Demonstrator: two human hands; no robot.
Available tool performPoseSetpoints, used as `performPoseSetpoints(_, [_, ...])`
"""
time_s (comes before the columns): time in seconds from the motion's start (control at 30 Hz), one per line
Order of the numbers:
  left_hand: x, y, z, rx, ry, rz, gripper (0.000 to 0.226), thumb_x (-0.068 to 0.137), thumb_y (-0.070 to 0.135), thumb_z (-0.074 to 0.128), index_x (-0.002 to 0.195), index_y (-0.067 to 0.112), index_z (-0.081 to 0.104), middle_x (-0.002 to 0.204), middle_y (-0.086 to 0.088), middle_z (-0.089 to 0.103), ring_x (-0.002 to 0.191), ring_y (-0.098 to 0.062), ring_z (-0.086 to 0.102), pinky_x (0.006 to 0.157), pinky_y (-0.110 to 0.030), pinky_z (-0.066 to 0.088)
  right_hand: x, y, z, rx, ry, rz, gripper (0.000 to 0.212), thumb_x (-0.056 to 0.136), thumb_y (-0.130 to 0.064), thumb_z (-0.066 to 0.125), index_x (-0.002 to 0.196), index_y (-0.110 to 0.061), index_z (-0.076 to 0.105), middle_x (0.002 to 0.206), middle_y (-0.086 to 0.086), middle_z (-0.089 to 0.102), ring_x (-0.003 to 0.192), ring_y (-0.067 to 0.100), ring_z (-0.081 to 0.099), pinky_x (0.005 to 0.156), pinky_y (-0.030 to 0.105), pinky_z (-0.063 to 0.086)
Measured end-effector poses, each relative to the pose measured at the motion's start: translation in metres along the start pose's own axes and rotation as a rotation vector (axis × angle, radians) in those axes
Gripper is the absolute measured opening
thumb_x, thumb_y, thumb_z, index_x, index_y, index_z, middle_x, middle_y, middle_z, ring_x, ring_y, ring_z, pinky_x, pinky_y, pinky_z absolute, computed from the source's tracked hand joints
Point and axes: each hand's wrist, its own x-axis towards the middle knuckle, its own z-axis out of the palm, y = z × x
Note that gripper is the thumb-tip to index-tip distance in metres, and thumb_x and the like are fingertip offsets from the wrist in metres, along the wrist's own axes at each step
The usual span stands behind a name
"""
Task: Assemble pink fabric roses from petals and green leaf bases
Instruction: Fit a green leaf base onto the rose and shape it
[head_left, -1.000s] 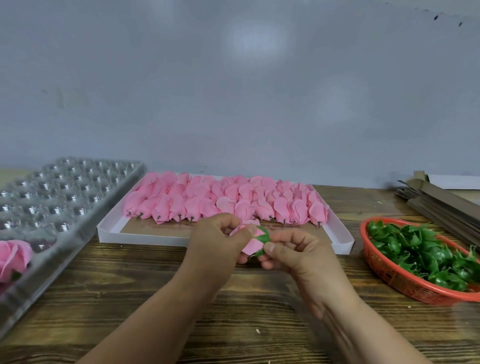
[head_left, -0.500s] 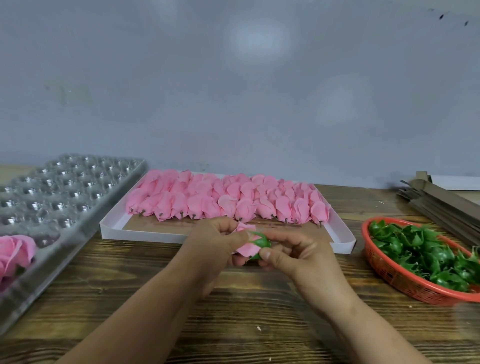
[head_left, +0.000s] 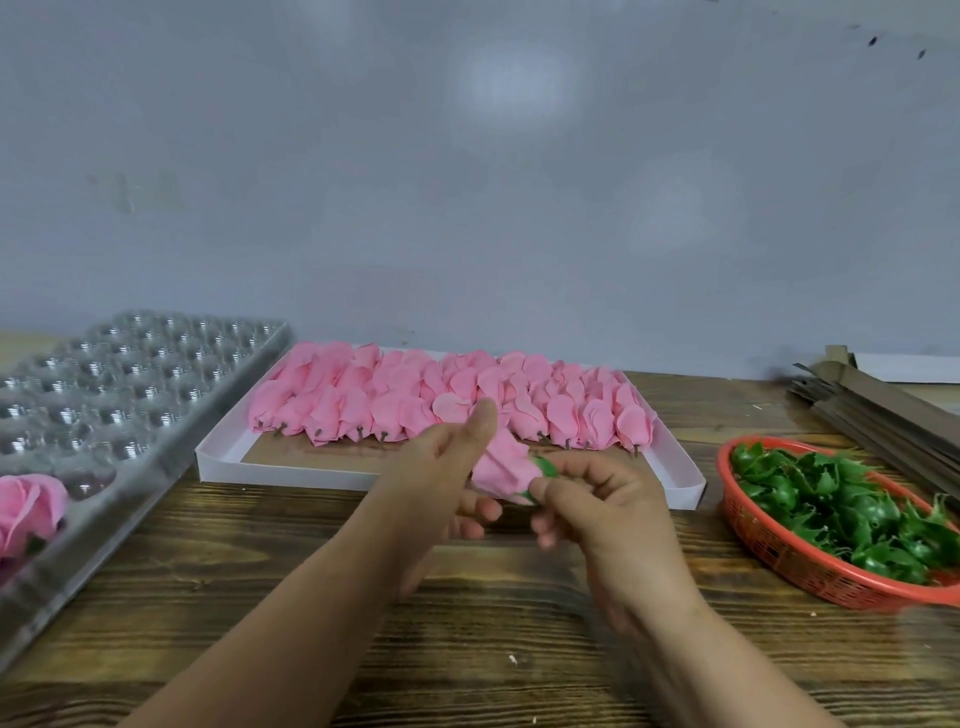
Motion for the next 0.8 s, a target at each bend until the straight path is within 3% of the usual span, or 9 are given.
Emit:
performPoseSetpoints(0.07, [-0.001,-0.003,0.001,0.059,-0.066,0.041,0.097,0.053,0.084,0.059,0.125,0.020,0.054,0.107,-0.001,0.066,0.086,-0.010,0.062,0.069,-0.029,0.053,0.002,0.000,0.001,0.183,0.002,0.131,0.008,0.069,0.006,0.064,0.074,0.000,0.067,0.054,0.008,0.060,0.039,0.011,0.050,0.037,0.018,0.042])
performPoseSetpoints(0.1, [-0.002,-0.006,0.003,0.020,-0.176,0.080,0.091,0.056,0.079,0.066,0.121,0.016,0.055,0.105,-0.001,0.065,0.090,-0.011,0.062,0.079,-0.034,0.053,0.001,0.000,0.002,0.266,-0.015,0.187,0.010,0.063,-0.001,0.065,0.072,0.002,0.066,0.052,0.009,0.059,0.039,0.011,0.050,0.036,0.017,0.042])
performPoseSetpoints(0.2, [-0.006,-0.012,0.014,-0.112,-0.438,0.203,0.045,0.074,0.047,0.077,0.083,0.007,0.058,0.070,-0.001,0.055,0.070,-0.014,0.053,0.077,-0.033,0.046,-0.002,-0.002,0.007,0.416,-0.072,0.291,0.017,0.060,-0.008,0.064,0.071,0.004,0.064,0.053,0.010,0.060,0.039,0.010,0.051,0.035,0.016,0.043])
performPoseSetpoints(0.27, [-0.006,-0.017,0.017,-0.259,-0.402,0.174,0.034,0.076,0.030,0.078,0.085,0.003,0.060,0.061,0.001,0.051,0.058,-0.010,0.049,0.065,-0.025,0.047,-0.005,-0.001,0.010,0.484,-0.100,0.331,0.015,0.063,-0.006,0.061,0.075,0.003,0.060,0.047,0.007,0.056,0.035,0.009,0.049,0.034,0.016,0.042])
performPoseSetpoints(0.4, [-0.005,-0.018,0.016,-0.423,-0.345,0.072,0.046,0.070,0.022,0.078,0.110,0.002,0.063,0.055,0.002,0.050,0.047,-0.006,0.045,0.047,-0.019,0.043,-0.008,0.000,0.016,0.498,-0.142,0.407,0.027,0.061,-0.006,0.063,0.086,0.001,0.065,0.047,0.006,0.055,0.034,0.009,0.049,0.034,0.016,0.042])
performPoseSetpoints(0.5, [-0.008,-0.015,0.017,-0.407,-0.358,0.097,0.030,0.064,0.030,0.079,0.091,0.017,0.077,0.090,-0.016,0.054,0.044,-0.004,0.044,0.043,-0.018,0.041,-0.009,0.001,0.018,0.511,-0.172,0.435,0.012,0.058,-0.004,0.074,0.070,-0.005,0.074,0.051,0.007,0.056,0.037,0.010,0.050,0.035,0.017,0.042])
performPoseSetpoints(0.63, [-0.009,-0.014,0.020,-0.476,-0.231,0.022,0.027,0.065,0.044,0.083,0.078,0.021,0.077,0.111,-0.018,0.050,0.041,-0.002,0.038,0.037,-0.016,0.035,-0.010,0.008,0.016,0.533,-0.150,0.400,0.024,0.065,-0.010,0.069,0.085,0.003,0.065,0.058,0.015,0.058,0.043,0.017,0.057,0.038,0.021,0.048])
performPoseSetpoints(0.7, [-0.008,-0.012,0.021,-0.499,-0.189,-0.001,0.033,0.062,0.049,0.074,0.077,0.020,0.077,0.107,-0.015,0.059,0.044,-0.004,0.045,0.040,-0.017,0.040,-0.011,0.011,0.017,0.414,-0.173,0.279,0.020,0.065,-0.002,0.075,0.081,0.001,0.063,0.061,0.018,0.061,0.049,0.019,0.060,0.044,0.022,0.051])
performPoseSetpoints(0.8, [-0.007,-0.013,0.025,-0.570,-0.134,-0.058,0.056,0.059,0.051,0.074,0.096,0.010,0.075,0.101,-0.018,0.070,0.079,-0.022,0.068,0.072,-0.033,0.057,-0.013,0.016,0.017,0.044,-0.122,-0.007,0.026,0.061,-0.002,0.069,0.086,-0.009,0.066,0.068,0.010,0.066,0.061,0.017,0.058,0.056,0.023,0.051])
